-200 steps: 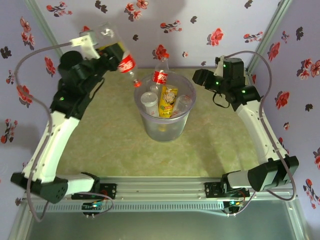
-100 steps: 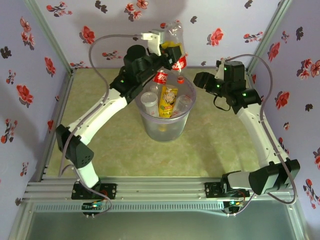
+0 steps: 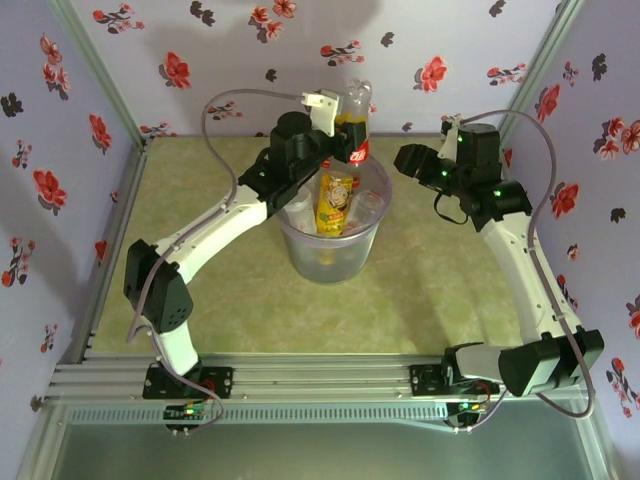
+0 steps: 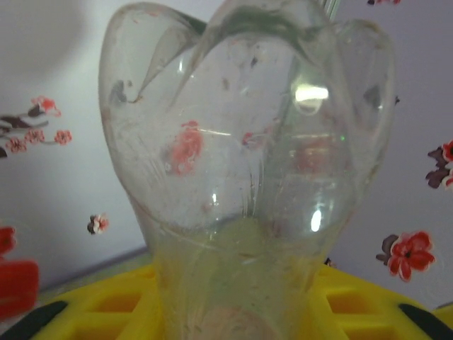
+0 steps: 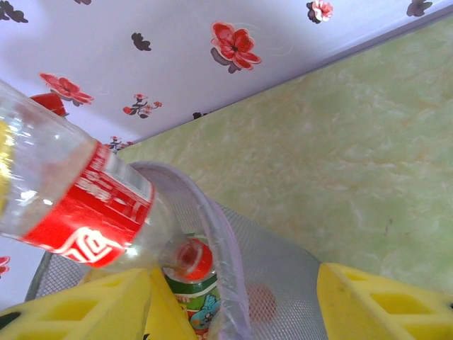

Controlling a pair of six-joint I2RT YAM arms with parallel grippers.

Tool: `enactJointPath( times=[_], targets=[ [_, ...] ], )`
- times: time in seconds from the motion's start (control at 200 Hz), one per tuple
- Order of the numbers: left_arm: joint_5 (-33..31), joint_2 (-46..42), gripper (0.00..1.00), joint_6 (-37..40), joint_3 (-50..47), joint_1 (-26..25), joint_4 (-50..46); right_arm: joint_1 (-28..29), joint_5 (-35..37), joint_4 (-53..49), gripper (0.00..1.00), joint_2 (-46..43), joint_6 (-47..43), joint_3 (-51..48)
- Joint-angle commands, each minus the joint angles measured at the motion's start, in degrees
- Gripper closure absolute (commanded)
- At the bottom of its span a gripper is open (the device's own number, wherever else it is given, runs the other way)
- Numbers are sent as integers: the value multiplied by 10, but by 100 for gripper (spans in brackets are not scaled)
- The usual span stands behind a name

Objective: Put the plastic bottles in the bin

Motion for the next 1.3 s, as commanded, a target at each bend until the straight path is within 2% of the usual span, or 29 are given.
enactJointPath(
  times=[0.0,0.075,0.16,0.28,0.36,0.51,0.675,0.84,0.97,1.13,1.215,1.295],
  targets=[
    [0,-4,72,-23,-17,-8,31,-2,-9,2,36,5,-7,-2],
    [10,0,68,-31,-28,-9,29,-3,-9,7,36,9,-7,0],
    [16,2,60,-32,-36,-13,20,-2,-13,6,36,17,-6,8],
    [27,5,32,-21,-30,-15,3,-2,-20,15,36,23,-3,15],
    [33,7,18,-12,-16,-15,-9,-1,-24,19,35,28,0,21],
    [42,6,7,-3,5,-17,-9,6,-27,32,35,38,3,33],
    [42,-11,7,-1,14,-19,9,21,-29,29,35,53,1,69],
    [34,-17,13,-1,40,-19,27,31,-27,29,35,66,0,92],
    [11,4,27,1,78,-18,20,34,-23,33,35,63,4,81],
    [11,36,39,-18,123,-17,12,33,-10,27,36,49,-2,69],
    [11,51,51,-27,142,-16,-11,33,-8,23,36,46,-5,70],
    [13,62,59,-27,155,-17,-47,32,-6,19,36,44,-7,67]
  ],
)
